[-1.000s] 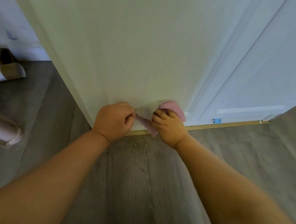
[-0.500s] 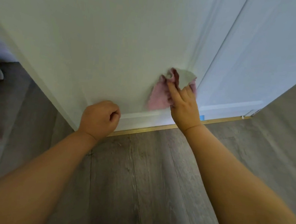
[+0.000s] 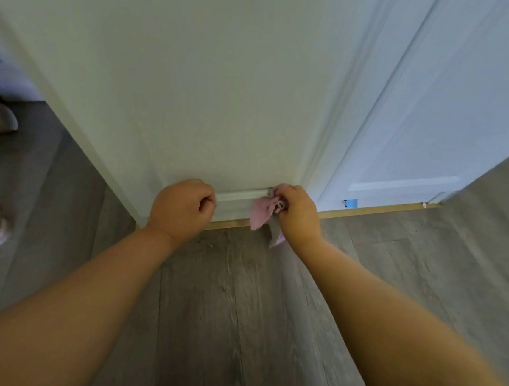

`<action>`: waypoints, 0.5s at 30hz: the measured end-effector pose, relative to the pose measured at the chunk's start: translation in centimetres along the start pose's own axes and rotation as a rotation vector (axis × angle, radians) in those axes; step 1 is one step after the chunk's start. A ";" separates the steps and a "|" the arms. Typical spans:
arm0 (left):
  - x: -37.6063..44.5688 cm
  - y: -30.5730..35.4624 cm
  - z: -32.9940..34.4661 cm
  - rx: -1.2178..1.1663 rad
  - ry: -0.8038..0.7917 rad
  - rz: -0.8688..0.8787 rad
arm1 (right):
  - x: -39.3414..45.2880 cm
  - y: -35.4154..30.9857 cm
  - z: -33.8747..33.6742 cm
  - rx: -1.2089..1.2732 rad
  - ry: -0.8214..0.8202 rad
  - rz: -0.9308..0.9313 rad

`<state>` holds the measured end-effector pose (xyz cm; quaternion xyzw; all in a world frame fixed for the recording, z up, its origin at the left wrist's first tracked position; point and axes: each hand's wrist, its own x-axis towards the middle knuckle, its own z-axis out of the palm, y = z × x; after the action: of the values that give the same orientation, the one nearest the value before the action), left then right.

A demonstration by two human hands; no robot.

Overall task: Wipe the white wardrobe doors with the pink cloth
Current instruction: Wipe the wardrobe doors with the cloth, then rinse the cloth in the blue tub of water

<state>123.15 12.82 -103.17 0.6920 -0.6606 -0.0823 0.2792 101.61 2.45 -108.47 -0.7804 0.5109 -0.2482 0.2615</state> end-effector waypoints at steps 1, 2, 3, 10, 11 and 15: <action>-0.4 -0.1 -0.3 -0.023 -0.024 -0.044 | 0.0 -1.6 0.2 0.028 -0.077 0.007; -0.8 -0.4 -0.5 -0.062 -0.058 -0.098 | -0.2 -3.3 0.8 0.099 -0.175 0.035; -1.5 -0.7 -1.0 -0.105 -0.116 -0.179 | -0.5 -5.5 1.4 0.244 -0.282 0.085; -5.4 -0.1 -12.2 -1.243 0.123 -1.082 | -2.3 -24.0 1.9 1.468 -0.615 0.731; -5.9 0.2 -15.4 -1.263 0.144 -1.088 | -2.7 -27.4 1.3 1.466 -0.661 0.761; -7.2 1.2 -28.3 -0.795 0.288 -0.984 | -3.0 -41.3 -2.6 1.378 -0.693 0.772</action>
<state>134.96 27.59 -80.96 0.7618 -0.1414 -0.3452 0.5296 126.43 18.92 -79.53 -0.2510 0.3671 -0.1445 0.8839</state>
